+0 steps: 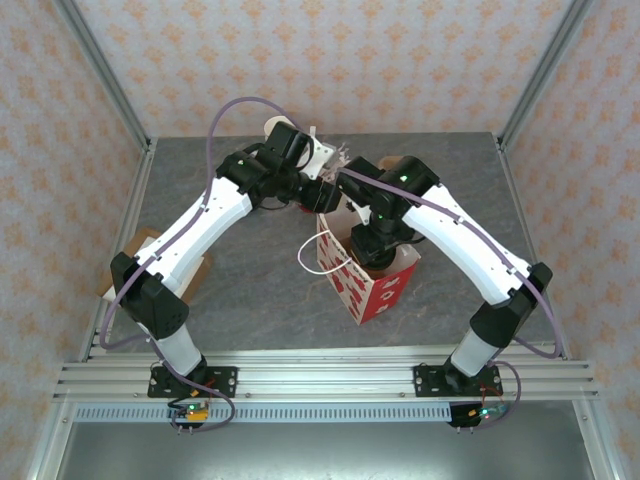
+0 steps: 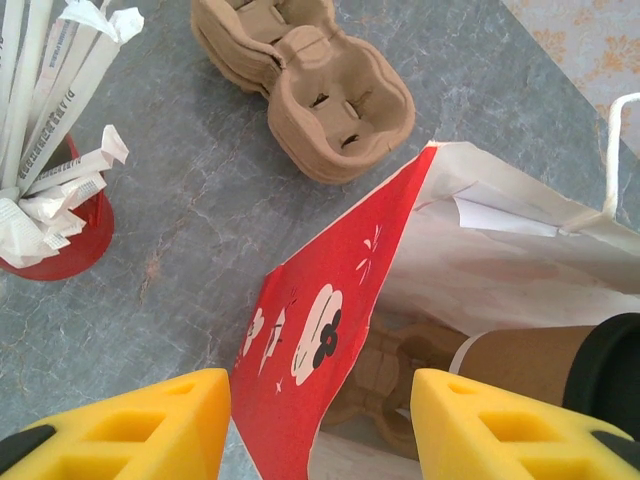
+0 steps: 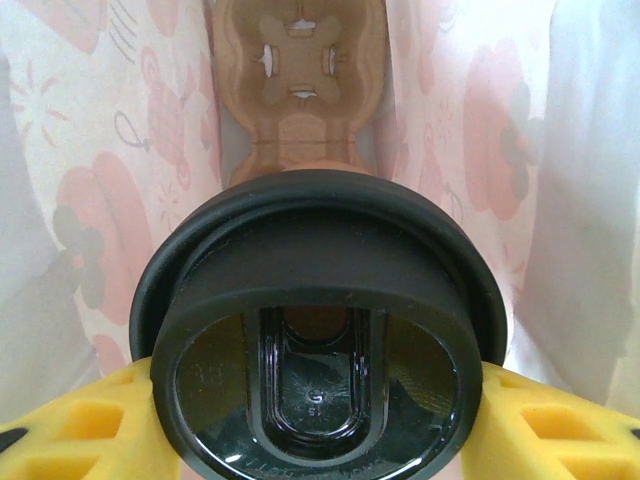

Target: Pack the takeout coffee

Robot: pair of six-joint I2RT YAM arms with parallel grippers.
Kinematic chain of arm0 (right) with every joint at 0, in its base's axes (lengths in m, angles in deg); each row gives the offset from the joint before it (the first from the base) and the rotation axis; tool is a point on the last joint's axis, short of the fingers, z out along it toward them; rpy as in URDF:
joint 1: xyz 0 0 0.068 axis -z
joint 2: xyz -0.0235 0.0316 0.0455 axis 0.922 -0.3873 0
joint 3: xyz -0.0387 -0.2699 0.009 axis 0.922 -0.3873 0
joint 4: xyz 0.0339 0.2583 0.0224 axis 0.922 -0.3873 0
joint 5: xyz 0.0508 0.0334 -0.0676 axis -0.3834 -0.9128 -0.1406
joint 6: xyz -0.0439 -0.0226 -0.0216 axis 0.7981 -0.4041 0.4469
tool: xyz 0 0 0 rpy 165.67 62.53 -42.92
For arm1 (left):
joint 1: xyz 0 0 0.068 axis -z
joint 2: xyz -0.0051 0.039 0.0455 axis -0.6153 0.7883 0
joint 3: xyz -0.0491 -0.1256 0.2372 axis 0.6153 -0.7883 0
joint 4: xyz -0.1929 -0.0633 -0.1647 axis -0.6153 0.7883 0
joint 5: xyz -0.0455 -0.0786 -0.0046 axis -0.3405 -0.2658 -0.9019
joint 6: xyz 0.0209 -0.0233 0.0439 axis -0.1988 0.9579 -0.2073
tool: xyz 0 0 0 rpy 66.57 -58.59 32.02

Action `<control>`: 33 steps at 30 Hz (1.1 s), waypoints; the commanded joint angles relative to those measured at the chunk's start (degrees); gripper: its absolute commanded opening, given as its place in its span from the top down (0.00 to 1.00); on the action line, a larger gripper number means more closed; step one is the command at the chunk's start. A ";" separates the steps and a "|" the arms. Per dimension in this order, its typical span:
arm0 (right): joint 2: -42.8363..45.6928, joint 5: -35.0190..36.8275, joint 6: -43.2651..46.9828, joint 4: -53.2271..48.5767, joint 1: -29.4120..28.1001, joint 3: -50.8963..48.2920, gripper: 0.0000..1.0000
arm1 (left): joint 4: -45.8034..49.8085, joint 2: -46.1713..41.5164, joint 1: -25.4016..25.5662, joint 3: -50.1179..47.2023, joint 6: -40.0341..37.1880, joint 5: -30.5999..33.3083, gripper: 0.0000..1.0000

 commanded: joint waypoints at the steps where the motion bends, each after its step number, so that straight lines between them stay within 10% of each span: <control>1: -0.25 1.98 0.72 -3.19 -0.18 -0.79 0.48 | -1.00 -0.70 0.35 1.66 0.53 1.42 0.48; 33: 1.20 -1.69 0.46 6.96 1.53 -12.57 0.51 | -0.52 -1.29 0.34 1.04 0.09 2.24 0.47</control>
